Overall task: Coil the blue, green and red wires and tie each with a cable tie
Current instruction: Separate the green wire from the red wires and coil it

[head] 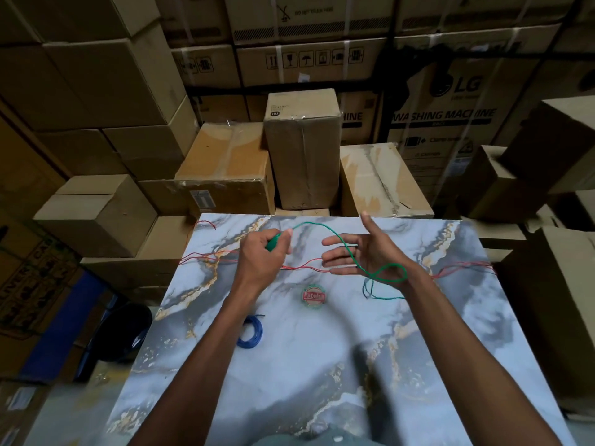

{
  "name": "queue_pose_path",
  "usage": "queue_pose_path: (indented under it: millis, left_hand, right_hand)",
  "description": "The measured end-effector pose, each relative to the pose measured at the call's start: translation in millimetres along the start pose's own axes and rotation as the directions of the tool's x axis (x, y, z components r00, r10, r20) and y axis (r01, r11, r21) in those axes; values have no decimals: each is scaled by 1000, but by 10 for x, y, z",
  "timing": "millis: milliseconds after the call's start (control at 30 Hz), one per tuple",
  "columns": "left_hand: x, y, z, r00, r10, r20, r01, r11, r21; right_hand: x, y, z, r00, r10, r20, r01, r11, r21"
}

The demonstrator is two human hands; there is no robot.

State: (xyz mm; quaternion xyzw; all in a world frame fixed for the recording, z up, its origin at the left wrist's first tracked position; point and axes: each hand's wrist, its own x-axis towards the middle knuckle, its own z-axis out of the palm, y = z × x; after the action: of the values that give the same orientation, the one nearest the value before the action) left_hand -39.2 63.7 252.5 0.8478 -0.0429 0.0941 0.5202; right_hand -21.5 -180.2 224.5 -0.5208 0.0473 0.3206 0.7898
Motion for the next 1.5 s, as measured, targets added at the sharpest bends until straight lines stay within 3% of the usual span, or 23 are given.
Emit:
queue_pose_path:
  millis: [67,133,267,367,433,533,633,700,767,900,1000,1067,1167,1267,1333,1433,1500]
  left_hand:
    - [45,-21,-54,997,-13,-72,14,1000,12]
    - [85,-42,-107,992,-19,-128,23,999,26]
    - [103,-78,-163,973,-53,-224,72,995,76]
    - [95,-121,-159,957,-73,-280,94,994,62]
    - [72,-131,-145,944,-77,-322,92,995,30]
    - [64,-130,-125,926,-89,-367,78,996,-45]
    - [53,-108,-111,942,-35,-333,15,998,-63]
    - [-8,-82,-48,967,51,-251,-64,997,-45]
    - [-109,-92,61,983,130,-132,-133,991,-12]
    - [-288,-277,288,950,278,145,-305,926,224]
    - [-419,-500,413,885,327,330,-438,825,357]
    - [-448,-709,446,870,280,406,-456,773,442]
    - [-436,-970,427,899,48,436,-341,702,625]
    - [-366,-1068,318,946,-161,281,-116,642,758]
    - [-282,-1119,190,958,-257,125,57,599,799]
    - [-146,-1129,-57,946,-297,-128,295,628,720]
    - [-62,-1097,-190,923,-305,-234,383,679,626]
  right_hand:
    - [-74,-4,-35,991,23,131,-32,997,67]
    - [-116,33,-60,987,-5,163,-19,990,142]
    - [-145,84,-4,985,-162,-51,170,956,239]
    - [-104,134,66,903,-329,-275,332,943,-39]
    - [-47,192,113,807,-411,-423,326,909,-261]
    - [66,286,104,635,-518,-573,226,834,-504]
    - [152,372,74,533,-640,-553,42,673,-738]
    - [168,399,128,544,-666,-510,51,633,-773]
    - [167,361,221,580,-641,-504,109,674,-731]
    - [133,137,308,758,-339,-557,235,939,-252]
    - [105,18,201,882,-145,-448,179,983,32]
    - [96,-19,112,927,-86,-366,146,979,140]
    - [30,-103,-17,960,-57,-273,120,968,219]
    - [-78,-195,-132,987,-20,-158,81,919,387]
    - [-148,-229,-236,983,0,-183,67,932,357]
    - [-185,-212,-418,898,-24,-440,41,999,29]
    - [-194,-140,-480,735,-204,-647,-32,942,-333]
